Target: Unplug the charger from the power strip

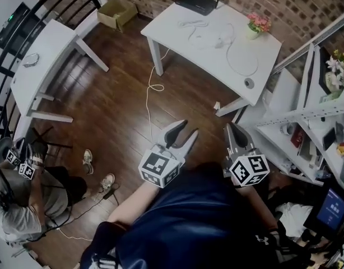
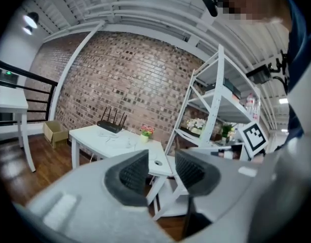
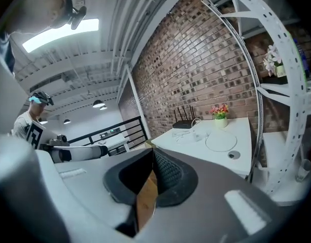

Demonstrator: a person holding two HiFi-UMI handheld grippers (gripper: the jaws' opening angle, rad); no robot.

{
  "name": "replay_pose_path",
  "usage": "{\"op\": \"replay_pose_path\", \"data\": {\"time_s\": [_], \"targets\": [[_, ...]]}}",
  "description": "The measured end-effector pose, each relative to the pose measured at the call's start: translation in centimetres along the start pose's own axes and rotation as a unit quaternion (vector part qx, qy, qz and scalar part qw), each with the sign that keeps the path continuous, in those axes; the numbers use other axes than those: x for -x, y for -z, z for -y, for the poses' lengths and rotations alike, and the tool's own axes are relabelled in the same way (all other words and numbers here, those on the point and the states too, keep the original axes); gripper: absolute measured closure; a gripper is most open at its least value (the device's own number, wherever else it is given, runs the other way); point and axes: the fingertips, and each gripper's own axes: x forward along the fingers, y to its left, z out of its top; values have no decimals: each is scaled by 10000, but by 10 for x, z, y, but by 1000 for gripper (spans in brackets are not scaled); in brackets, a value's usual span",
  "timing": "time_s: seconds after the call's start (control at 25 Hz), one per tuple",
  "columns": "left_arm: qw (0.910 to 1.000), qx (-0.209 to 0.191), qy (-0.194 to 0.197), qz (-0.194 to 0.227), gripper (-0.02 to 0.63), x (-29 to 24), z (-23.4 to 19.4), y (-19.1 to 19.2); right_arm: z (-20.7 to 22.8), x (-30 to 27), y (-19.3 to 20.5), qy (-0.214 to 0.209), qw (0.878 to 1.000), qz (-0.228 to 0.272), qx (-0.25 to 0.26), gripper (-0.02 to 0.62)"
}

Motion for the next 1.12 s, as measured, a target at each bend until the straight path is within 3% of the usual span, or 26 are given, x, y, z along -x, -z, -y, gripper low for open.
{"op": "replay_pose_path", "data": {"time_s": [0.28,0.52,0.8,1.12], "targets": [[9999,141,-20,-84,443,-27,-39,-6,11,-44,-8,64,9998,-157,42,583],[9994,28,-336,-116,442,-59,-62,-14,35,-87,-12,-258,9994,-208,-76,583],[9979,-56,-648,30,443,-125,-67,-45,92,-131,-59,-609,9981,63,-18,583],[9957,-10,-930,3,443,-175,-79,-58,151,-160,-81,-550,9983,104,-187,583]]}}
